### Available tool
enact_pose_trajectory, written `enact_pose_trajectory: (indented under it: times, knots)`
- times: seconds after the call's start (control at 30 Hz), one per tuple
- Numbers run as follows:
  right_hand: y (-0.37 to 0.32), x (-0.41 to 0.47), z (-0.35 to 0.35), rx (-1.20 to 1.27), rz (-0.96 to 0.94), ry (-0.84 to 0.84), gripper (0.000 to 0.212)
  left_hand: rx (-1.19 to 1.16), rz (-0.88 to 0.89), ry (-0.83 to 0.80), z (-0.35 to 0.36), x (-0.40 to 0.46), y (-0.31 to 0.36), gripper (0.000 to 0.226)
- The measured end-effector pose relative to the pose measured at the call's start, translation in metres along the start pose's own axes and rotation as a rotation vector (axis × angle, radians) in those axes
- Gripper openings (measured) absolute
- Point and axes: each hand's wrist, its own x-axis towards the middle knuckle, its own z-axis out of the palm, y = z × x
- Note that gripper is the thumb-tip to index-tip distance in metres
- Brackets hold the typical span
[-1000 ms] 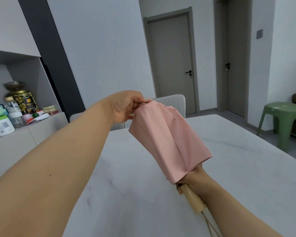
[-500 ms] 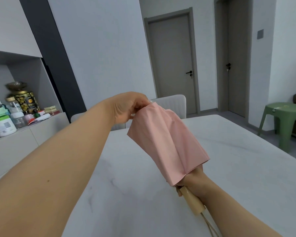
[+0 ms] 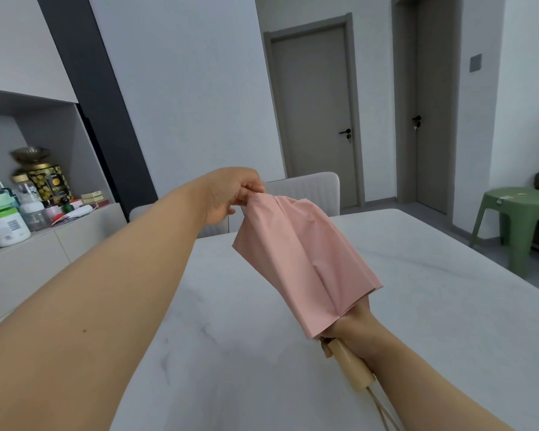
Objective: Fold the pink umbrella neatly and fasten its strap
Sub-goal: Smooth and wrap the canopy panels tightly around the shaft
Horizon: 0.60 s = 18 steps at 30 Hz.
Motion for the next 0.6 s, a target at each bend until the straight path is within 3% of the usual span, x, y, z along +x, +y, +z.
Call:
enact_pose_trajectory:
  times: [0.1, 0.27, 0.47, 0.5, 0.6]
  knots:
    - [-0.005, -0.003, 0.001, -0.004, -0.018, -0.013, 0.032, 0.169, 0.050, 0.041, 0.002, 0.001, -0.002, 0.006]
    - [-0.001, 0.000, -0.003, 0.023, -0.005, -0.032, 0.025, 0.113, 0.079, 0.174, 0.004, 0.002, -0.013, 0.019]
    - [0.002, 0.003, -0.005, 0.115, -0.007, -0.125, 0.019, 0.099, -0.010, 0.183, 0.009, -0.003, -0.023, 0.033]
    - [0.001, 0.002, -0.004, 0.169, -0.009, -0.155, 0.024, 0.044, -0.028, 0.181, 0.009, -0.004, -0.025, 0.035]
    - [0.002, 0.001, -0.003, 0.283, -0.020, -0.226, 0.073, -0.125, -0.050, 0.162, 0.009, -0.005, -0.033, 0.025]
